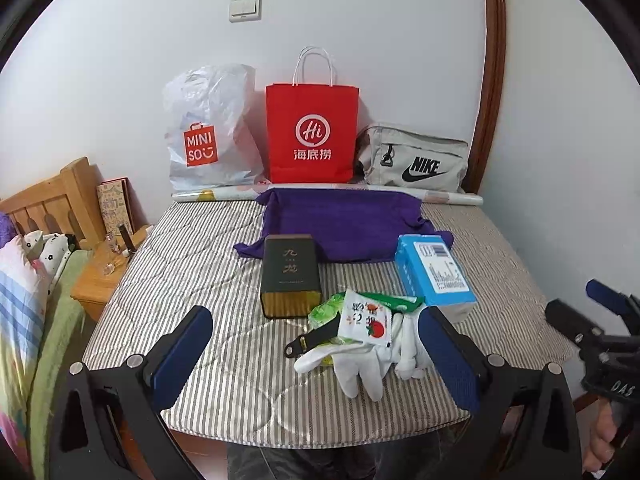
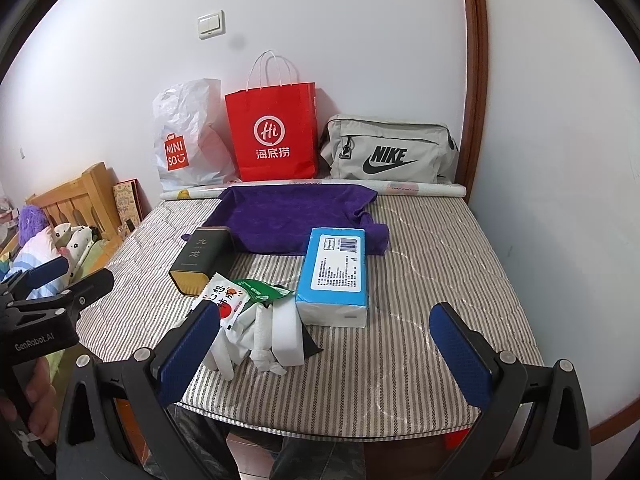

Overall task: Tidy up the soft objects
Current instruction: 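Grasp the white foam sponge with the right gripper while the left gripper approaches the tomato snack packet, then grasp the white tomato snack packet with the left gripper while the right gripper lifts the sponge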

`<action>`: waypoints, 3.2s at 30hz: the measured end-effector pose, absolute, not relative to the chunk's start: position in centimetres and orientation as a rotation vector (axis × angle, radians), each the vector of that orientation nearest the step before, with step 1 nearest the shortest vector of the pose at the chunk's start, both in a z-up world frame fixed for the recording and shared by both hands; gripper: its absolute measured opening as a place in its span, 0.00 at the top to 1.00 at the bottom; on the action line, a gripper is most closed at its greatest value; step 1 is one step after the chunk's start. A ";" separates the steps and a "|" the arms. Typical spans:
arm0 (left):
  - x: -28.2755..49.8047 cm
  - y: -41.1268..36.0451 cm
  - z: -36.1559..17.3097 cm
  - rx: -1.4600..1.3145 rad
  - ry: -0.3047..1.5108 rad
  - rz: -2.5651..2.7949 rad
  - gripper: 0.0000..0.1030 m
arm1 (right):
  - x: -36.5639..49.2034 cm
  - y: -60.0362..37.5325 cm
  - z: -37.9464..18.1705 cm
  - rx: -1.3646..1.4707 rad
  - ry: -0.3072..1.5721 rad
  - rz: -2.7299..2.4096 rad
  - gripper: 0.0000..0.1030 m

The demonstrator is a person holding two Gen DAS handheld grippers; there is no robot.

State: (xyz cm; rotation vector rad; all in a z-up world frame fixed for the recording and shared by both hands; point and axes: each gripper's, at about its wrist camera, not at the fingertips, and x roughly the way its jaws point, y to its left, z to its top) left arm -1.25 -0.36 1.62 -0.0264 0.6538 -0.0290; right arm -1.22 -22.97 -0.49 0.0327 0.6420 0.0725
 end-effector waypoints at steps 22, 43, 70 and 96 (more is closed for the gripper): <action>5.0 1.4 -6.3 -0.125 0.900 -0.069 0.00 | 3.9 -22.6 -7.3 0.037 0.782 0.110 0.00; 7.0 2.6 -9.0 -0.161 0.933 -0.147 0.00 | 7.3 -19.4 -14.9 -0.015 0.872 0.245 0.35; 11.1 -5.4 -11.2 0.085 0.980 -0.233 0.00 | 4.4 -23.6 -13.9 -0.010 0.826 0.263 0.70; 11.0 -2.9 -10.1 -0.023 0.903 -0.291 0.46 | 5.9 -24.1 -16.8 0.016 0.857 0.223 0.68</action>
